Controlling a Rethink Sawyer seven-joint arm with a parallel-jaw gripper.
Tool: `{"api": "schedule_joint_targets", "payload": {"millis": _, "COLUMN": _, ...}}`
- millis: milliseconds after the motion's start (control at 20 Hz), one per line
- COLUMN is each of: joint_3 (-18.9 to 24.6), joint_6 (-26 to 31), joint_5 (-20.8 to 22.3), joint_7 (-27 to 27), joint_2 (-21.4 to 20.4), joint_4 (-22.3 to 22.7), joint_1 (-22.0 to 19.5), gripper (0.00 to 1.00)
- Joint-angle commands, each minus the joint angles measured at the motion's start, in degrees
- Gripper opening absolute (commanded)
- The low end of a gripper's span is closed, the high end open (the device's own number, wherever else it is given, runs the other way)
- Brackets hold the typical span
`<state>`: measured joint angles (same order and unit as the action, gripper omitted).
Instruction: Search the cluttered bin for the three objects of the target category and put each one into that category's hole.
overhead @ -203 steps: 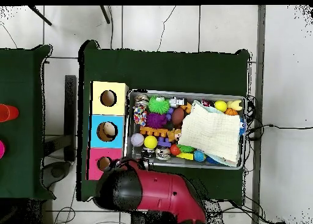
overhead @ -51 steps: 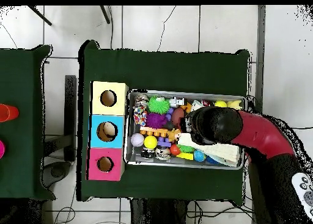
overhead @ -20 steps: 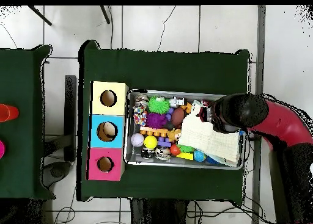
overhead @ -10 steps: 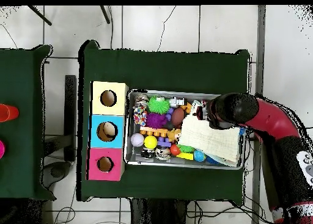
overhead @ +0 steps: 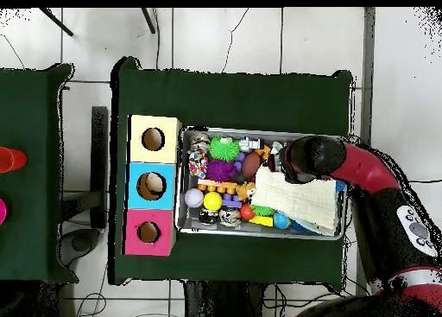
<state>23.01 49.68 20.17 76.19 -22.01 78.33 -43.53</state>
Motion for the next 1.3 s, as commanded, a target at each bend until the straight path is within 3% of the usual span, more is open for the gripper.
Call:
{"api": "schedule_joint_targets", "payload": {"millis": 50, "joint_3": 4.33, "joint_6": -1.77, "joint_5": 3.17, "joint_7": -7.93, "joint_2": 2.57, "joint_4": -4.48, "joint_1": 0.92, "gripper": 1.00}}
{"api": "schedule_joint_targets", "payload": {"millis": 350, "joint_3": 4.44, "joint_6": -1.61, "joint_5": 3.83, "joint_7": -8.08, "joint_2": 1.90, "joint_4": -4.48, "joint_1": 0.96, "gripper": 1.00}}
{"api": "schedule_joint_targets", "payload": {"millis": 400, "joint_3": 4.64, "joint_6": -2.28, "joint_5": 3.55, "joint_7": -7.76, "joint_2": 1.85, "joint_4": -4.29, "joint_1": 0.74, "gripper": 0.00}}
{"api": "schedule_joint_targets", "payload": {"millis": 550, "joint_3": 3.58, "joint_6": -2.24, "joint_5": 3.62, "joint_7": -5.49, "joint_2": 0.28, "joint_4": -4.19, "joint_1": 1.81, "gripper": 0.00}}
{"api": "schedule_joint_targets", "payload": {"millis": 750, "joint_3": 4.20, "joint_6": 0.31, "joint_5": 3.23, "joint_7": -6.99, "joint_2": -0.88, "joint_4": -4.47, "joint_1": 2.20, "gripper": 0.00}}
{"api": "schedule_joint_targets", "payload": {"millis": 1300, "joint_3": 2.41, "joint_6": 3.95, "joint_5": 0.81, "joint_7": -2.16, "joint_2": -10.67, "joint_4": 1.01, "joint_1": 4.88, "gripper": 0.00}}
